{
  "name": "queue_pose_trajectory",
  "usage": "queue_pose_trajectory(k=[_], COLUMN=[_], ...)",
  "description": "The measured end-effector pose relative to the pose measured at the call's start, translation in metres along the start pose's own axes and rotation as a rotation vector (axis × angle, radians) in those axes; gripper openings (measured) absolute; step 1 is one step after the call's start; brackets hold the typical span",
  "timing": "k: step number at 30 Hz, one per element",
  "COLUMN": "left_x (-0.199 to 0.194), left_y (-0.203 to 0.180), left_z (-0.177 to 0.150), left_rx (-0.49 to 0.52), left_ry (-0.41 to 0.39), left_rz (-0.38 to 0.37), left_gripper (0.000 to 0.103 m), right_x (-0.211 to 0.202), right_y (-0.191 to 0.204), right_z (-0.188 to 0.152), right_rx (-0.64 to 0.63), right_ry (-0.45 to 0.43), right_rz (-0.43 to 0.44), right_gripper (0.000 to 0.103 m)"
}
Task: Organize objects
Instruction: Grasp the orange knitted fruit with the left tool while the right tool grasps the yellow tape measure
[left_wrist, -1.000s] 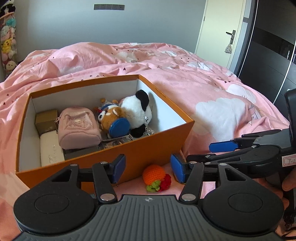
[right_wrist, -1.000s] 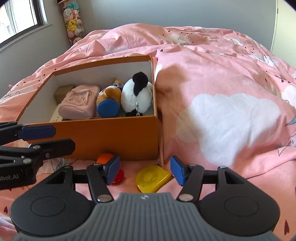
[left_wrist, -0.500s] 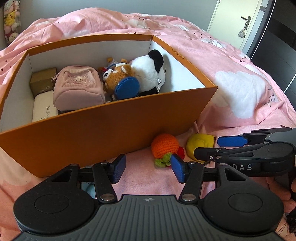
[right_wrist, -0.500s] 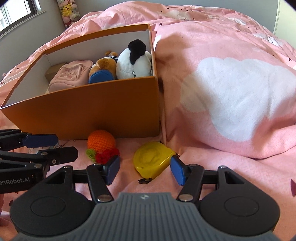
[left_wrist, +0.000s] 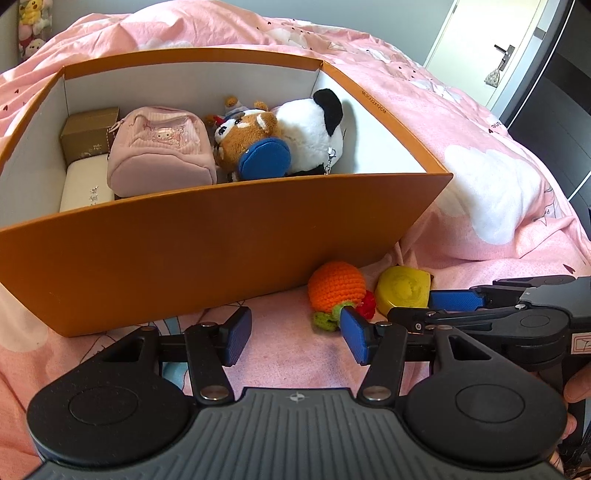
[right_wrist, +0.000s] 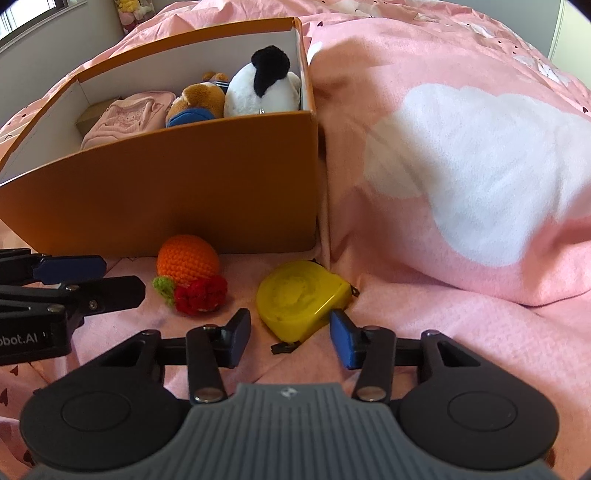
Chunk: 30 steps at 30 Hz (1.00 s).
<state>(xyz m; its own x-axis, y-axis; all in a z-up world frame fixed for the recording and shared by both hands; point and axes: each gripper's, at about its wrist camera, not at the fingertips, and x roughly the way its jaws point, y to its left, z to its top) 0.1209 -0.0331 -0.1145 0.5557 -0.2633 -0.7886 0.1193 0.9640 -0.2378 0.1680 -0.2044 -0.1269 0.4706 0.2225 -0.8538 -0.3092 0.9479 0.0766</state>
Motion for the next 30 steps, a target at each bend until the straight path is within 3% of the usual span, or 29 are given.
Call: queue_pose_trajectory(k=[8, 11, 28, 30], left_x=[0.004, 0.006, 0.039, 0.044], left_y=[0.007, 0.009, -0.005, -0.005], left_z=[-0.002, -0.001, 0.016, 0.017], left_rx=[-0.042, -0.058, -0.115, -0.128], left_ry=[0.007, 0.01, 0.044, 0.055], left_rz=[-0.026, -0.038, -0.099, -0.1], left_gripper=[0.064, 0.064, 0.065, 0.065], right_x=[-0.001, -0.004, -0.017, -0.016], right_y=[-0.001, -0.001, -0.006, -0.005], right_z=[-0.002, -0.004, -0.004, -0.003], right_rx=[0.007, 0.014, 0.038, 0.026], right_ry=[-0.018, -0.014, -0.075, -0.077], right_rz=[0.026, 0.072, 0.024, 0.019], right_gripper=[0.038, 0.001, 0.008, 0.016])
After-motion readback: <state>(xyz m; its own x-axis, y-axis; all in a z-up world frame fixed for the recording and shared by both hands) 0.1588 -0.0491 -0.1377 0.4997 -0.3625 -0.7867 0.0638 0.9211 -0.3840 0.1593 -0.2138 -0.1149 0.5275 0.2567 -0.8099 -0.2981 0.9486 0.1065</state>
